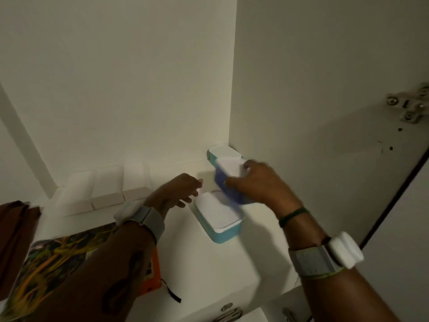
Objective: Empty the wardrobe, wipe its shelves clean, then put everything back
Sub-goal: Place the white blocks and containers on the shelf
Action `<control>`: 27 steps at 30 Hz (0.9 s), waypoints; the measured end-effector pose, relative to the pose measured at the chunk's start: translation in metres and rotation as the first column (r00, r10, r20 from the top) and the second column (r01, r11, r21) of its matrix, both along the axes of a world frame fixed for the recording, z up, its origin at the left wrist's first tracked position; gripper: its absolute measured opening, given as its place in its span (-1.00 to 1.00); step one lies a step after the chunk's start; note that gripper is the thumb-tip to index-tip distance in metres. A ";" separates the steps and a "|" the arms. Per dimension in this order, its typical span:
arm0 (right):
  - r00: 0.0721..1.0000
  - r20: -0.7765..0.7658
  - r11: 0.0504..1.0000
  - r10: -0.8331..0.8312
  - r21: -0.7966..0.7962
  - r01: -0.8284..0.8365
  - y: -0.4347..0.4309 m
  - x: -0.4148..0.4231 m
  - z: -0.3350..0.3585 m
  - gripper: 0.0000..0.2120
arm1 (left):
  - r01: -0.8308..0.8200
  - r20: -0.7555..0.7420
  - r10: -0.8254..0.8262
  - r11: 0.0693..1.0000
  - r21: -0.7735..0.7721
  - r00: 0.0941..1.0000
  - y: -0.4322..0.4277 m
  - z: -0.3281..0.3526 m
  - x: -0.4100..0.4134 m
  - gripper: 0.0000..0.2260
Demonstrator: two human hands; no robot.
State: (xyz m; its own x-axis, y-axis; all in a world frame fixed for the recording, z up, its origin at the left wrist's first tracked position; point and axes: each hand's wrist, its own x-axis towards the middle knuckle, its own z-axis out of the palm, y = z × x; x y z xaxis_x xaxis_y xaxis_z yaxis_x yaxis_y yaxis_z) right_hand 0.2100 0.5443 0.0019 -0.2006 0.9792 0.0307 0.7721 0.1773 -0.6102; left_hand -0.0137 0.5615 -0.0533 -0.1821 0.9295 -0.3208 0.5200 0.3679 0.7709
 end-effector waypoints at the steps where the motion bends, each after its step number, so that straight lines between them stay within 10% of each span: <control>1: 0.998 -0.001 0.997 -0.065 0.052 0.065 0.013 0.009 0.002 -0.27 | 0.015 -0.004 -0.015 1.000 0.010 1.000 -0.005 0.001 0.003 -0.56; 16: 0.857 0.504 0.979 -0.108 0.203 0.005 0.103 -0.018 -0.096 -0.38 | 0.117 -0.251 -0.161 0.976 -0.181 0.954 0.018 -0.001 0.030 -0.35; 22: 0.895 0.444 0.963 -0.046 0.258 -0.078 0.098 -0.011 -0.096 -0.38 | 0.021 -0.207 0.027 0.974 0.227 0.978 0.095 0.016 0.042 -0.59; 27: 0.914 0.405 0.943 -0.004 0.305 -0.131 0.094 0.005 -0.115 -0.47 | 0.046 -0.275 0.012 0.978 0.201 0.962 0.166 0.003 0.058 -0.44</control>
State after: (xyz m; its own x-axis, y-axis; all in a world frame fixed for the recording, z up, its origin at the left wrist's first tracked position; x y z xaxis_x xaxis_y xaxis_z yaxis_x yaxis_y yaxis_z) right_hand 0.2146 0.6387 -0.1127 -0.3239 0.9142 0.2437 0.9166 0.3670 -0.1587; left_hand 0.0448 0.7274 -0.0506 -0.2196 0.9735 -0.0645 0.7257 0.2072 0.6561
